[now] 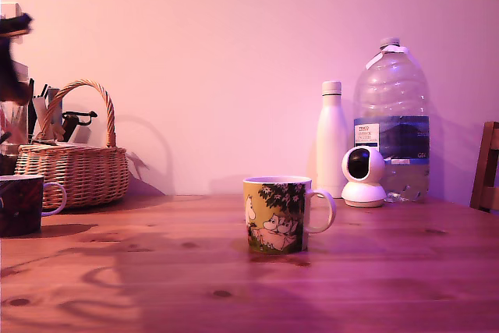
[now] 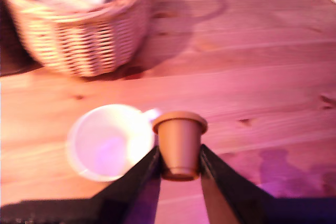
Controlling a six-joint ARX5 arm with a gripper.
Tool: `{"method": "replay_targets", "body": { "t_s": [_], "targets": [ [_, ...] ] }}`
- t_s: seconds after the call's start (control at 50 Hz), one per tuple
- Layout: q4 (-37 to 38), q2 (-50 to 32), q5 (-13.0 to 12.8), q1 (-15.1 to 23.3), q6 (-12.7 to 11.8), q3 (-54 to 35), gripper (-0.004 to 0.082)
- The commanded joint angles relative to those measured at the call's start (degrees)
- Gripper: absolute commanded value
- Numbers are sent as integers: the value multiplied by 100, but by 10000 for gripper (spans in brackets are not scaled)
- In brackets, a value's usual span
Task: Pick up the coffee capsules from the table one by one and drop them inside the nearest coffee cup
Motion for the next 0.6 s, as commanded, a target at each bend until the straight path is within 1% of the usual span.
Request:
{"method": "replay_targets", "body": {
  "t_s": [0.0,0.08,0.28,0.36,0.4,0.5,0.52,0.58],
  "targets": [
    [-42,-22,-11,68,37,-98,148],
    [-92,-22,-13,109,74,-98,148],
    [-101,-20,-17,138,74,-98,148],
    [-107,-7,-61,138,74,-98,148],
    [-111,-2,-63,138,122,-98,149],
    [-168,35,-162,138,122,-63,148],
    [-192,35,-181,138,203,-57,148],
    [-227,44,-216,138,203,-42,148]
  ]
}}
